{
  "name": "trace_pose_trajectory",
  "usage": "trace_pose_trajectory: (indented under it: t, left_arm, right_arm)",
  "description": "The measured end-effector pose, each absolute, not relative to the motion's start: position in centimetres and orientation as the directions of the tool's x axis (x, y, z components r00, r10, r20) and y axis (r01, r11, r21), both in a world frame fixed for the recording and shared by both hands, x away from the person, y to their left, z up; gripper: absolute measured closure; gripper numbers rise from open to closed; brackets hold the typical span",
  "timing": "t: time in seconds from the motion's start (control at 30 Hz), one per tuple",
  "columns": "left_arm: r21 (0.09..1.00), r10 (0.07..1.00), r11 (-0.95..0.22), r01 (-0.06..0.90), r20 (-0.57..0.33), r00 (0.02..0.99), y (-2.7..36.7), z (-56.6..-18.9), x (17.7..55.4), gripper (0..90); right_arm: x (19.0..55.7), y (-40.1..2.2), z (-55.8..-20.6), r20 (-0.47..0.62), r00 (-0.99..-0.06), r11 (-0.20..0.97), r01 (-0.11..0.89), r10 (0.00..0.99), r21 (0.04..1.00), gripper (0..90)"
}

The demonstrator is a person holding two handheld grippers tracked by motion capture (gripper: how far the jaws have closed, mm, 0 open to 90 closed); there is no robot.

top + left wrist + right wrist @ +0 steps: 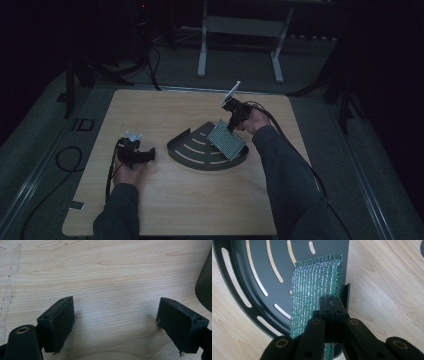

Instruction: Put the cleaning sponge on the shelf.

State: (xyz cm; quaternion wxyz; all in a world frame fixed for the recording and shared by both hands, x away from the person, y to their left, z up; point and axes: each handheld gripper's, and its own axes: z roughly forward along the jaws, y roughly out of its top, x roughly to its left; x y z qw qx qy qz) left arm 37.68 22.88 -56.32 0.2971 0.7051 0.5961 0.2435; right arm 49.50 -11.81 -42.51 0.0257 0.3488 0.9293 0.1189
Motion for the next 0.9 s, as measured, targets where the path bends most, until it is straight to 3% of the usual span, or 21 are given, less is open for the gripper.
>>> trace_pose_trajectory:
  t: [0.9]
  left_arm:
    - [0.709,0.985,-0.114,0.696,-0.01,0.172,22.9,-56.3,37.7,15.3]
  right_arm:
    - [49.1,-10.5,-45.1,-0.071,-0.764,0.763,0.625,0.641,0.164,89.6]
